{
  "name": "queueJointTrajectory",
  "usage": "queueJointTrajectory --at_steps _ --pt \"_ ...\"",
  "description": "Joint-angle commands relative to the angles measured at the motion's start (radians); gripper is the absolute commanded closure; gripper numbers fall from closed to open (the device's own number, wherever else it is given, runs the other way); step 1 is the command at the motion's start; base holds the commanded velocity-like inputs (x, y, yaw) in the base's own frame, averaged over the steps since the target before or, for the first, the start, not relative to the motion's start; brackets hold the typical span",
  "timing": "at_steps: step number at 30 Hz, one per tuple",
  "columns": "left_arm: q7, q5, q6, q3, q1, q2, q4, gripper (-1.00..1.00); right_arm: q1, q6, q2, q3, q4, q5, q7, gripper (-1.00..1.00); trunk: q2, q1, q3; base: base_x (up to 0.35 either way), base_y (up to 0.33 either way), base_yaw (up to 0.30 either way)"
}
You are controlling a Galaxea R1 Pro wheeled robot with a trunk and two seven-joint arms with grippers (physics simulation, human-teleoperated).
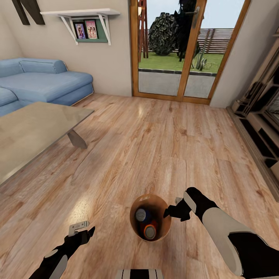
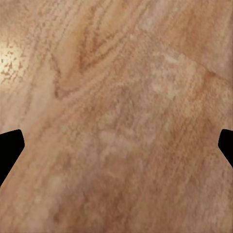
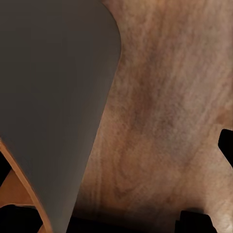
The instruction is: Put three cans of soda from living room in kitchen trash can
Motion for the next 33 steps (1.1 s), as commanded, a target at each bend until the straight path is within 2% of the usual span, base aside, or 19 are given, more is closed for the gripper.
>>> queueJointTrajectory --at_steps 1,33 --pt "0.0 0.0 0.0 0.0 0.0 0.0 0.0 -1.0 0.0 0.0 0.0 0.0 0.0 0.0 0.0 -1.0 0.0 0.0 0.0 0.0 0.0 0.0" --pt "0.0 0.0 0.001 0.0 0.0 0.0 0.0 -1.0 0.0 -0.001 0.001 0.004 0.0 -0.001 0.001 -1.0 0.0 0.0 0.0 0.0 0.0 0.0"
